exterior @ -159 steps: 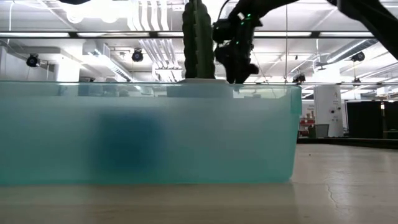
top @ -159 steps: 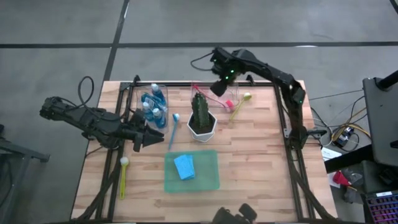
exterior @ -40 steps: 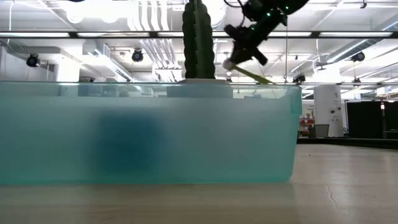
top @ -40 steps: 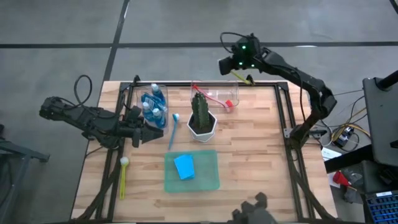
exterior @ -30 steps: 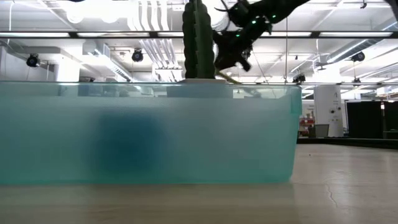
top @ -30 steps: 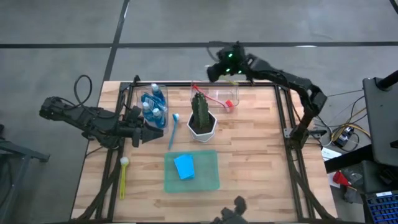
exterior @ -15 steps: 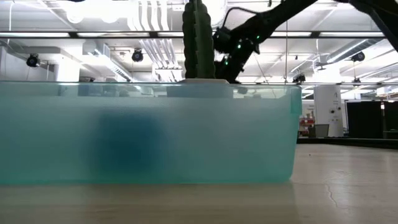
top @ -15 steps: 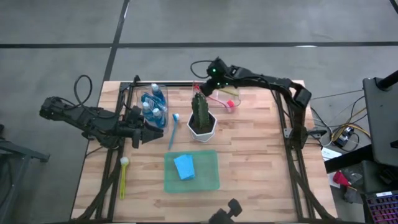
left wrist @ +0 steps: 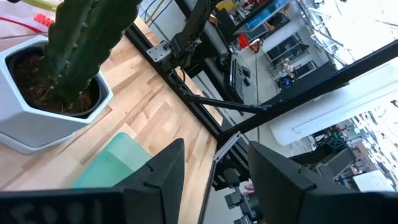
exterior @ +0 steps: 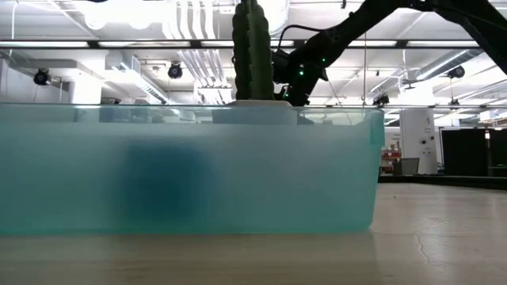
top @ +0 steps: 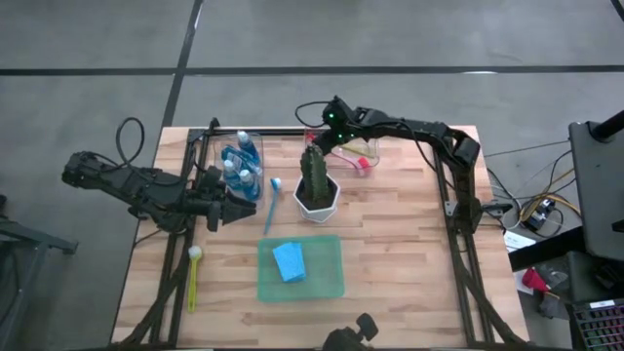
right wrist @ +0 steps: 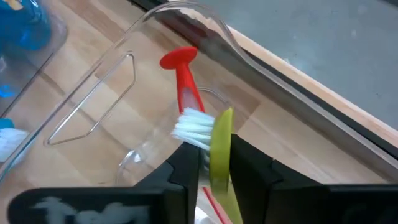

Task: Pick & Place Kitchen Sink Supplies
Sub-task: Put the green dish brush into the right transparent bin, then put the blue dish brush into the right transparent bin

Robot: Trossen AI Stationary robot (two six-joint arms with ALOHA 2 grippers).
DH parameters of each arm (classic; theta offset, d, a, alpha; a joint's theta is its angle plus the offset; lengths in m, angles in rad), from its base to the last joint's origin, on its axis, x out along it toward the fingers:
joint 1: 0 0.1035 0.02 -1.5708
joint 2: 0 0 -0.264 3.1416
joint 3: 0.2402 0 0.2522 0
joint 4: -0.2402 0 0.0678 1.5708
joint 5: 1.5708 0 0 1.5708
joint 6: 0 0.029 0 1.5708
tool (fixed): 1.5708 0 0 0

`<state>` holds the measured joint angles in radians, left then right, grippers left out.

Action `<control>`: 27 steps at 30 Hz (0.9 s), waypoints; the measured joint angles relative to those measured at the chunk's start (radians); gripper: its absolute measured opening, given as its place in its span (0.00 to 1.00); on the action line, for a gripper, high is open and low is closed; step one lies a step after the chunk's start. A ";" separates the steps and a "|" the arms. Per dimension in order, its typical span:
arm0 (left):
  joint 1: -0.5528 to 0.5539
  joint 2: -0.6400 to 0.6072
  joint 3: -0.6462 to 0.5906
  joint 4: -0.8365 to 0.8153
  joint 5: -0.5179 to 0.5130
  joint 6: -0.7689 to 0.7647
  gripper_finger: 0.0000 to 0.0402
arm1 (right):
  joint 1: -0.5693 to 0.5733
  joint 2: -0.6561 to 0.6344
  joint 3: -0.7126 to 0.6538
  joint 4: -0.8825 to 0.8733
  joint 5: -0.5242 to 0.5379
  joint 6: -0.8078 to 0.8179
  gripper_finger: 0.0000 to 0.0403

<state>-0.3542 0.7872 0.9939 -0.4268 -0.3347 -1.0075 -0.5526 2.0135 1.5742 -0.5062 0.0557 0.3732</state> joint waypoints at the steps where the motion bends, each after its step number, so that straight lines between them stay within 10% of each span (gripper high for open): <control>1: 0.000 0.000 0.000 0.000 0.000 -0.002 0.42 | 0.000 0.000 0.000 0.000 0.000 -0.004 0.21; 14: 0.000 0.000 0.000 0.000 0.000 -0.004 0.42 | 0.006 -0.038 0.065 -0.128 -0.003 -0.014 0.49; 27: 0.000 0.001 0.000 -0.006 0.034 -0.005 0.42 | 0.018 -0.153 0.242 -0.293 0.001 -0.037 0.51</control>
<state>-0.3542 0.7883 0.9936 -0.4330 -0.3012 -1.0130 -0.5344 1.8600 1.8158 -0.7988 0.0563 0.3366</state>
